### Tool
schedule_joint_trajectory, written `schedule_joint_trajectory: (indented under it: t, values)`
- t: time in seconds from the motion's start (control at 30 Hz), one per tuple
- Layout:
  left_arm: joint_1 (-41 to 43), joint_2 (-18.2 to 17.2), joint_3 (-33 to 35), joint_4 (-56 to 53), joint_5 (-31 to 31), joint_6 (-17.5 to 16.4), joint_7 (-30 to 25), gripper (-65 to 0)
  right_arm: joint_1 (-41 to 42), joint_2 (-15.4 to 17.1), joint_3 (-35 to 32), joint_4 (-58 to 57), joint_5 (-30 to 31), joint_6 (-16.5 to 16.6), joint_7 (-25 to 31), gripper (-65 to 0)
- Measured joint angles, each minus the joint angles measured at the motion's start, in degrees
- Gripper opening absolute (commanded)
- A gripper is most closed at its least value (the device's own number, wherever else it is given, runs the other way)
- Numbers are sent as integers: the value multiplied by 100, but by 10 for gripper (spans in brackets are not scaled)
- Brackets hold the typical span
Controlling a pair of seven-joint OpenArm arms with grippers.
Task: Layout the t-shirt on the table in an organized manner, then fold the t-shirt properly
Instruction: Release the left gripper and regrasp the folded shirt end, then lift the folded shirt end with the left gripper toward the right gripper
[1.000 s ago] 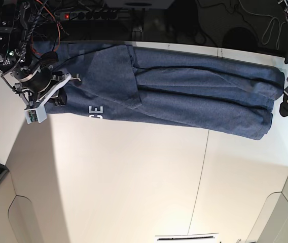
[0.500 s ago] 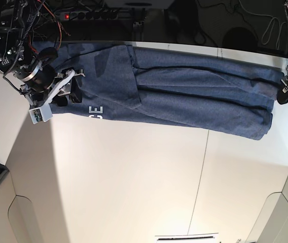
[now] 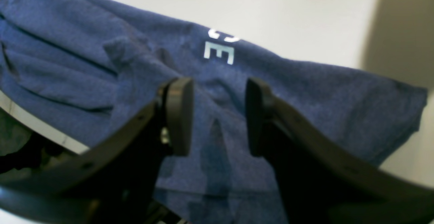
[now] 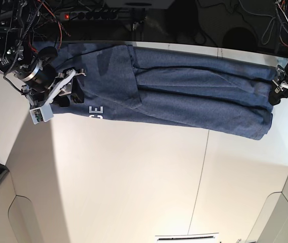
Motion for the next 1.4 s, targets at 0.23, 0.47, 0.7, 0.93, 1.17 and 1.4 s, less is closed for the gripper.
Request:
schedule_joint_trajectory:
  t: [0.23,0.47,0.7,0.93,1.17,1.4]
  values:
    - [-26,-2,227,0,-133,0,-17,-289,0,-2,2,0,0,0,0,-395]
    - [-74,-13,551,0,-146,0,-188,-289,0,-2,2,0,0,0,0,-395]
    - [-321,33,616,0,4,0,-118,-289,0,0,2,0,2,0,2,-395]
    - [-321,35,616,-2,7,0,-170,-650,0,0,2,0,0,0,2,-396]
    - [-321,33,533,-2,-568,0,-444,-650,0,-2,2,0,-2,0,4,-398]
    - [-317,35,531,-2,-1598,2,448,-650,17,-2,2,0,-166,-2,72,-398]
